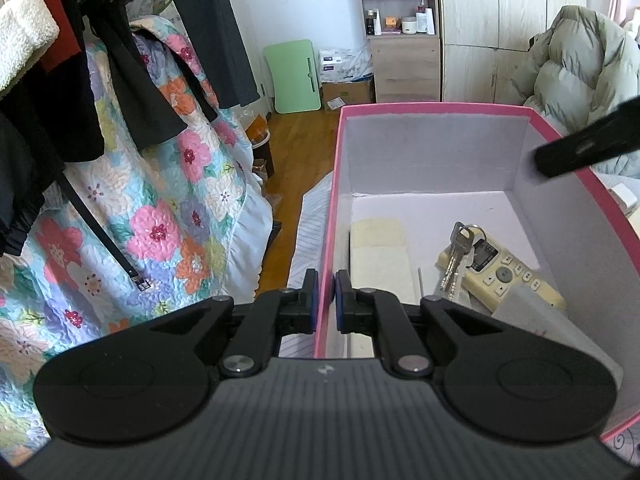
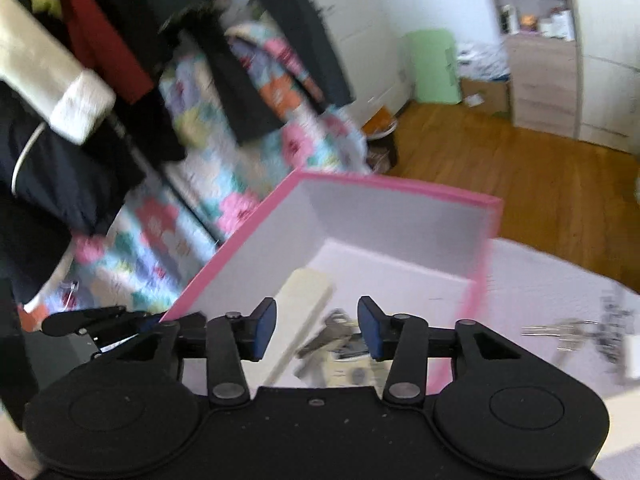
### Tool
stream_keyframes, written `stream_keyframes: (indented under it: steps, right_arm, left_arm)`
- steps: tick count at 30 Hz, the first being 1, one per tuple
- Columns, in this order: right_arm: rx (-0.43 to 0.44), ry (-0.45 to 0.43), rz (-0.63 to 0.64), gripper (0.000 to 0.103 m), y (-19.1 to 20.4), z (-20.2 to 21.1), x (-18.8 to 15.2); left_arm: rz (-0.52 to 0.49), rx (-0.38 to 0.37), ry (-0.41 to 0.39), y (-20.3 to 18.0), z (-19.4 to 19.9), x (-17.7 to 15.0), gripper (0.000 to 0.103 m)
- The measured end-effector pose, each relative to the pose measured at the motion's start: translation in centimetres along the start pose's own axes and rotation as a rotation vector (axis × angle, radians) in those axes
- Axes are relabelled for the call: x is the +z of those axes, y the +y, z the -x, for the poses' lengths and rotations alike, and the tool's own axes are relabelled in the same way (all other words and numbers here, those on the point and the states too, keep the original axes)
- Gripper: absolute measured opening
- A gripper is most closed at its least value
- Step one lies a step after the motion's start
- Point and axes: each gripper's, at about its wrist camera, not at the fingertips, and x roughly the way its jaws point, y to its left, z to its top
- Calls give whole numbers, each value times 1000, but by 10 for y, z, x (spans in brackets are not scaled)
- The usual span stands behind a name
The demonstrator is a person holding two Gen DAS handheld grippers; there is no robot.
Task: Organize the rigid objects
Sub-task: 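Carry the keys into the pink box and open the right gripper, then grasp the cream remote on the bedspread with the right gripper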
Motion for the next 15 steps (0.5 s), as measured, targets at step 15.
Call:
stream_keyframes:
  steps: [15]
  right_arm:
    - [-308, 18, -91, 72, -118, 94, -40]
  left_arm:
    - [3, 25, 8, -1, -4, 4, 9]
